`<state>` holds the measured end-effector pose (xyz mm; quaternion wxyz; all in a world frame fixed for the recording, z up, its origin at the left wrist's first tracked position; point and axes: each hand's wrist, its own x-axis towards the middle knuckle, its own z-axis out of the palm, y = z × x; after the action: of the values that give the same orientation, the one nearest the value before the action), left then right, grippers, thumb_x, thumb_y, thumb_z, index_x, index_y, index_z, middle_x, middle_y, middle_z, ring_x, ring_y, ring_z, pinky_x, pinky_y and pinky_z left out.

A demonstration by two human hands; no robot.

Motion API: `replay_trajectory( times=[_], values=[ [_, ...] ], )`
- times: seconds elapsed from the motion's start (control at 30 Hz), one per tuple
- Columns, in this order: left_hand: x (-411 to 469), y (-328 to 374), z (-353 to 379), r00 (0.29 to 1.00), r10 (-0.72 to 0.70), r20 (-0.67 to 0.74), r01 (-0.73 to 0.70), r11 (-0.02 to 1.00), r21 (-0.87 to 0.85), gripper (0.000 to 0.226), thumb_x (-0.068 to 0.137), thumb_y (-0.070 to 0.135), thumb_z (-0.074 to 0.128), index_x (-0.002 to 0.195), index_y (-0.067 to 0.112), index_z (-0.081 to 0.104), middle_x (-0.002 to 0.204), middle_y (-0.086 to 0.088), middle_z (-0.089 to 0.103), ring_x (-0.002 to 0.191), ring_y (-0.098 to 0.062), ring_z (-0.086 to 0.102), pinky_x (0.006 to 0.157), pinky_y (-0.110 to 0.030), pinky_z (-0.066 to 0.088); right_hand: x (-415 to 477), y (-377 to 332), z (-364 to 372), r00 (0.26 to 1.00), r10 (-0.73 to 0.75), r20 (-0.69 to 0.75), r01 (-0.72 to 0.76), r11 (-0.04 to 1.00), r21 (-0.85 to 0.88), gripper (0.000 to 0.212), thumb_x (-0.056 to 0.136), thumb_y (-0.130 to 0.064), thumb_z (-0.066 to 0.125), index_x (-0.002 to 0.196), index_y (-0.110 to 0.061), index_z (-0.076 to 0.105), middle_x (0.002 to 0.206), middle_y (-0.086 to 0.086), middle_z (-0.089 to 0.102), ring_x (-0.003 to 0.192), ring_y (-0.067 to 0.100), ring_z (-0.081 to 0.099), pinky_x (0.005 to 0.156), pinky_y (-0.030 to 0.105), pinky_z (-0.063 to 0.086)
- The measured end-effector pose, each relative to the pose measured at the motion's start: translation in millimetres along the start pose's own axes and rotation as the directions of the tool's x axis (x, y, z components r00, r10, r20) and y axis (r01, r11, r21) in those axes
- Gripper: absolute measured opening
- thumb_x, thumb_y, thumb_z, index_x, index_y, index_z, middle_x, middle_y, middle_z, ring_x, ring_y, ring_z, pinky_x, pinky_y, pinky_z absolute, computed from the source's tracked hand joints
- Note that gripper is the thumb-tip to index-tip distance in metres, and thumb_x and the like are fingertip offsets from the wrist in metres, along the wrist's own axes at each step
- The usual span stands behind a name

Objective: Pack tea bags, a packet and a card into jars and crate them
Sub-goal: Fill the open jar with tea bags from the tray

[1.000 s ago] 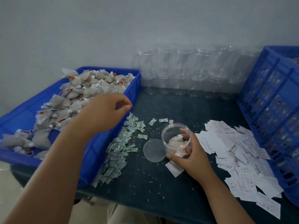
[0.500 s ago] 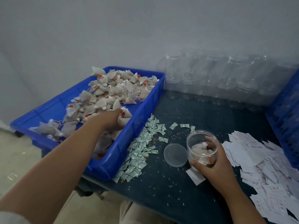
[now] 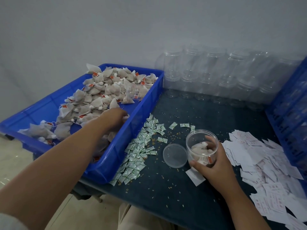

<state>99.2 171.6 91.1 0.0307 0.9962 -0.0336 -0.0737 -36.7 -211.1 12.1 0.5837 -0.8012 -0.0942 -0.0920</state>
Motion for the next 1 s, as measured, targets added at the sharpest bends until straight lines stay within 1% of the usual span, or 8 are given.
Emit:
replay_trajectory(
  times=[0.17,0.27,0.37,0.5,0.6,0.7,0.8,1.0],
  values=[
    [-11.0,-5.1,-18.8,0.947,-0.127,-0.294,0.036,0.955,-0.295,0.03,0.097,0.019,0.06,0.066,0.017,0.059,0.069,-0.004,0.06,0.071,-0.026,0.057,0.061,-0.036,0.038,0.3,0.7,-0.5,1.0,0.012,0.005,-0.012,1.0,0.006,0.089,0.061,-0.06,0.094,0.139,-0.061,0.051,0.135,-0.033,0.062,0.123,-0.008,0.063,0.088,0.003,0.05],
    [-32.2,0.6,-41.9,0.858,-0.245,-0.451,-0.092,0.791,-0.605,0.025,0.1,0.029,0.055,0.077,0.024,0.064,0.071,0.0,0.063,0.065,-0.018,0.055,0.06,-0.034,0.041,0.8,2.0,-0.4,1.0,0.012,0.002,-0.012,1.0,0.013,0.09,0.06,-0.061,0.094,0.139,-0.062,0.05,0.136,-0.034,0.061,0.125,-0.01,0.061,0.09,0.003,0.05],
    [-49.4,20.5,-65.2,0.865,-0.272,-0.421,-0.195,0.591,-0.783,0.023,0.102,0.044,0.053,0.102,0.031,0.072,0.095,-0.003,0.073,0.085,-0.021,0.068,0.075,-0.046,0.058,0.2,2.5,-0.4,1.0,0.01,-0.001,-0.01,1.0,0.014,0.091,0.06,-0.062,0.094,0.139,-0.062,0.049,0.138,-0.034,0.061,0.127,-0.009,0.061,0.092,0.01,0.052],
    [-71.6,63.7,-84.7,0.928,-0.172,-0.33,-0.274,0.283,-0.919,0.025,0.105,0.041,0.057,0.091,0.042,0.077,0.098,0.008,0.079,0.09,-0.011,0.077,0.076,-0.033,0.065,0.1,1.7,0.8,1.0,0.008,0.005,-0.009,1.0,0.03,0.089,0.062,-0.06,0.096,0.139,-0.062,0.051,0.138,-0.032,0.062,0.127,-0.007,0.063,0.091,0.008,0.054],
    [-84.5,103.1,-85.0,0.944,-0.031,-0.328,-0.299,0.34,-0.892,0.026,0.103,0.037,0.06,0.084,0.03,0.076,0.081,0.002,0.077,0.071,-0.011,0.073,0.062,-0.025,0.061,0.5,1.5,1.1,1.0,0.009,0.004,-0.009,1.0,0.029,0.089,0.063,-0.059,0.096,0.139,-0.063,0.05,0.139,-0.033,0.061,0.128,-0.008,0.062,0.092,0.008,0.054],
    [-86.7,137.3,-71.6,0.95,0.063,-0.306,-0.29,0.542,-0.789,0.021,0.093,0.045,0.069,0.088,0.026,0.075,0.078,-0.001,0.076,0.069,-0.016,0.072,0.064,-0.033,0.06,1.1,1.5,1.3,1.0,0.012,0.007,-0.012,0.999,0.032,0.088,0.066,-0.057,0.098,0.139,-0.064,0.049,0.14,-0.033,0.06,0.128,-0.007,0.062,0.094,0.006,0.051],
    [-82.2,170.7,-56.4,0.96,0.117,-0.254,-0.258,0.72,-0.644,0.026,0.081,0.054,0.08,0.077,0.029,0.075,0.068,0.009,0.071,0.055,0.001,0.061,0.048,-0.014,0.046,1.7,1.3,0.9,1.0,0.022,0.008,-0.022,0.999,0.036,0.088,0.071,-0.054,0.099,0.142,-0.062,0.048,0.141,-0.031,0.061,0.128,-0.004,0.064,0.095,0.008,0.052],
    [-77.2,213.9,-35.4,0.975,0.182,-0.125,-0.22,0.821,-0.526,0.031,0.067,0.057,0.09,0.073,0.033,0.072,0.076,0.02,0.069,0.071,0.0,0.065,0.056,-0.018,0.046,1.7,0.2,-1.3,1.0,0.001,0.016,-0.002,0.998,0.061,0.087,0.079,-0.046,0.098,0.15,-0.052,0.048,0.144,-0.019,0.065,0.13,0.005,0.067,0.099,0.025,0.061]
  ],
)
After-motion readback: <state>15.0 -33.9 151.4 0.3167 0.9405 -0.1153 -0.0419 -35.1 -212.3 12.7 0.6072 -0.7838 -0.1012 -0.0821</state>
